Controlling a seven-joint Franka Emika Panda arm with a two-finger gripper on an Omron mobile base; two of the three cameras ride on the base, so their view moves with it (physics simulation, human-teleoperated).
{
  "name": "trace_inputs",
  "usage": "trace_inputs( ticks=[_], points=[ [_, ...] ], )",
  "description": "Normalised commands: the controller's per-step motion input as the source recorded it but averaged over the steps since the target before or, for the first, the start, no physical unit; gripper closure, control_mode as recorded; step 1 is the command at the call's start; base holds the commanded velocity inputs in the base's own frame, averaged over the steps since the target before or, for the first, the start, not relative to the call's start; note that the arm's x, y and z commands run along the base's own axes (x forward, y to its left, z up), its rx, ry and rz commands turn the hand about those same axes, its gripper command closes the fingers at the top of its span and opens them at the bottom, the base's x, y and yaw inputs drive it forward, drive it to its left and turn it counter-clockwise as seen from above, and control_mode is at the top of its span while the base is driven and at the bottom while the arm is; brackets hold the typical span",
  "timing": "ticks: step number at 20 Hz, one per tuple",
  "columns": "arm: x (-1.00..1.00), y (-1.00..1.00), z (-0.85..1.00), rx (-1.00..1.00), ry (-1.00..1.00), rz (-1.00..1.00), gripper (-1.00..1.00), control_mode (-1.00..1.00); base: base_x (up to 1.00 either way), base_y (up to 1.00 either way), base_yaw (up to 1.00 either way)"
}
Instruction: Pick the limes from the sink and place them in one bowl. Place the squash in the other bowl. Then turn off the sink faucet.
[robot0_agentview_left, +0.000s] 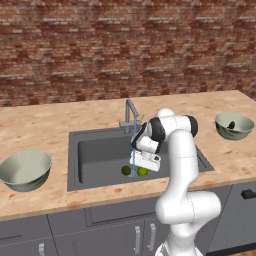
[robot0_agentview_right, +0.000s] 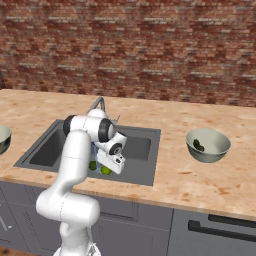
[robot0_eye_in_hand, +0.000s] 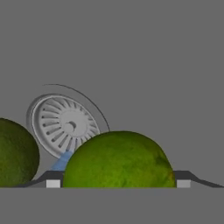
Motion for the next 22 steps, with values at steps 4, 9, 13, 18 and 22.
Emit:
trace_inputs(
  ticks=[4, 9, 13, 18, 22],
  points=[
    [-0.21, -0.14, 0.16, 0.00, -0.18, -0.08, 1.00, -1.00, 0.00, 0.00, 0.00],
    [-0.26, -0.30, 0.45, 0.05, -0.23, -0.13, 1.00, -1.00, 0.00, 0.00, 0.00],
    [-0.12, -0.19, 0.69, 0.07, -0.21, -0.13, 1.00, -1.00, 0.00, 0.00, 0.00],
    [-0.10, -0.03, 0.84, 0.03, -0.27, -0.11, 1.00, -1.00, 0.00, 0.00, 0.00],
    [-0.02, -0.10, 0.98, 0.01, -0.26, -0.10, 1.00, -1.00, 0.00, 0.00, 0.00]
  ],
)
